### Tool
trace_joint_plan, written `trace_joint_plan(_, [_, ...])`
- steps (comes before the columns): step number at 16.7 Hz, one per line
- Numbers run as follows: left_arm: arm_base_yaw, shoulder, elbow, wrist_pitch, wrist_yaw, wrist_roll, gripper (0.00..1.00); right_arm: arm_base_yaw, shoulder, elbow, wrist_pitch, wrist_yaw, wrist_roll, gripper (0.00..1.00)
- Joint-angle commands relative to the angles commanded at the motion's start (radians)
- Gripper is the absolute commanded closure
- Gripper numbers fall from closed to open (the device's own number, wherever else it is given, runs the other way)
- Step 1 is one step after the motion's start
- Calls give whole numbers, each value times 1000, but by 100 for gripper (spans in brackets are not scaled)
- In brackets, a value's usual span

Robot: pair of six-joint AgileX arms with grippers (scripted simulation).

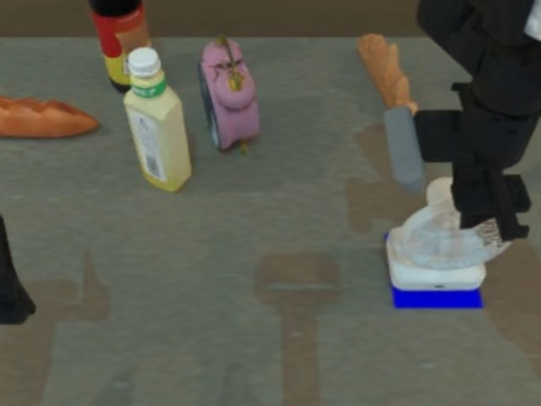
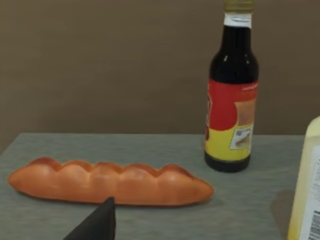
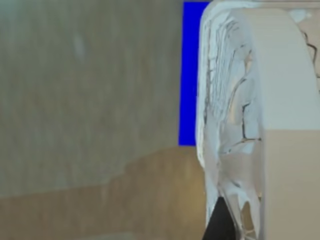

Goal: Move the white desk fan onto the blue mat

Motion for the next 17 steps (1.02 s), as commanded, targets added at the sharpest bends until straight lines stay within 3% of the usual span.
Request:
trace_joint_plan(12, [0,0,0,0,0,0,0,0,0,0,0,0,0,2])
trace_joint_plan(17, [0,0,0,0,0,0,0,0,0,0,0,0,0,0])
